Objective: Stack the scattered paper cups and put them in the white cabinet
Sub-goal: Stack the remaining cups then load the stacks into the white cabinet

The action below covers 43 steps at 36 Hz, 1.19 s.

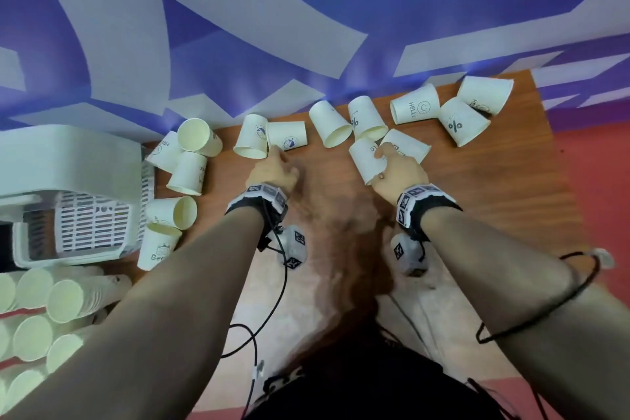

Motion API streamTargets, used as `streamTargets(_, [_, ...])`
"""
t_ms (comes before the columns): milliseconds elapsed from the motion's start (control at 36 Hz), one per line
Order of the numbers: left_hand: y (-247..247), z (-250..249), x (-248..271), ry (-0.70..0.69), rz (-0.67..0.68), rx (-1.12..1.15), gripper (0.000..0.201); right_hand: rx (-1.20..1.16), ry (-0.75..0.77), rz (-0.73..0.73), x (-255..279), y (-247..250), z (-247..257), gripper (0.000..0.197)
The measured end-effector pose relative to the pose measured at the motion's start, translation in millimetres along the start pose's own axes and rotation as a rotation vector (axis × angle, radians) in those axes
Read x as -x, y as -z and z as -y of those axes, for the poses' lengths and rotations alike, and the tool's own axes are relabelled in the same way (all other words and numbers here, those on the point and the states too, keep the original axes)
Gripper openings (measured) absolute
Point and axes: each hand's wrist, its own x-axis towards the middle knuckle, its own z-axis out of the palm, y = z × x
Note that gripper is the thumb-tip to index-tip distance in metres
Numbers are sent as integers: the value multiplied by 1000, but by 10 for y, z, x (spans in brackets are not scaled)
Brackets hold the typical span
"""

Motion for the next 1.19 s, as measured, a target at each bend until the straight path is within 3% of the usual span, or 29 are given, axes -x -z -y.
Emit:
streamTargets(139, [-38, -227, -199, -91, -6, -62, 41, 0, 27, -6, 9, -22, -66, 42])
streamTargets(306, [-134, -550, -400, -95, 50, -58, 51, -116, 32, -40, 41, -174, -134, 45])
streamTargets(583, [-285, -731, -624, -88, 116, -146, 38, -250, 59, -102, 17, -305, -232, 45])
streamTargets(778, [-266, -641, -530, 27, 168, -24, 38, -292, 57, -103, -30, -451, -240, 50])
streamTargets(972, [-406, -450, -224, 361, 416, 485, 35, -312, 13, -190, -63, -518, -198, 38])
streamTargets(1194, [-396, -173, 49, 326, 366, 482, 24, -182, 47, -124, 50, -462, -103, 37])
